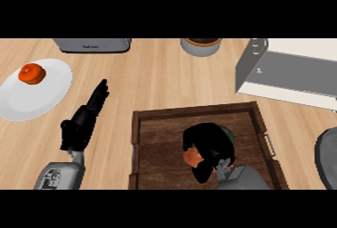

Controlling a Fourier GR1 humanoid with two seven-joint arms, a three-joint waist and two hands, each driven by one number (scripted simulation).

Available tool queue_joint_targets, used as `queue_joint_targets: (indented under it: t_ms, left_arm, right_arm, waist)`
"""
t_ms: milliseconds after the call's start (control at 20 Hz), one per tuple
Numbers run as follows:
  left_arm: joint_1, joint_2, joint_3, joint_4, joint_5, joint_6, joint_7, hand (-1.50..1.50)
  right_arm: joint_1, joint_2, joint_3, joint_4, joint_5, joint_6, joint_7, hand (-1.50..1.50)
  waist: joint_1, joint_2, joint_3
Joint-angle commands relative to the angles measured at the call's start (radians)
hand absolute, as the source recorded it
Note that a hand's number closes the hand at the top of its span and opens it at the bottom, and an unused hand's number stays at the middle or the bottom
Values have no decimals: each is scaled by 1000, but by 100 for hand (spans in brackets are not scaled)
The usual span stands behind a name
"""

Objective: Pick the sweet potato from the tray and place it in the tiered shelf

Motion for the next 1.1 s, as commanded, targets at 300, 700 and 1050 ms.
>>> queue_joint_targets:
  t_ms: [300, 700, 1050]
  left_arm:
    - [-53, -14, -6, 11, -18, 18, 42, 0]
    - [-35, -30, -7, 59, -24, 25, -4, 0]
    - [-27, -1, 2, -16, -10, -1, 58, 0]
  right_arm:
    - [21, 34, 11, -32, 67, -382, 452, 150]
    - [-11, 35, 68, -235, 31, -693, 504, 150]
    - [-116, 35, 100, -422, 209, -620, 708, 150]
  waist:
    - [0, 0, 0]
    - [-3, -3, 1]
    - [-1, -5, 0]
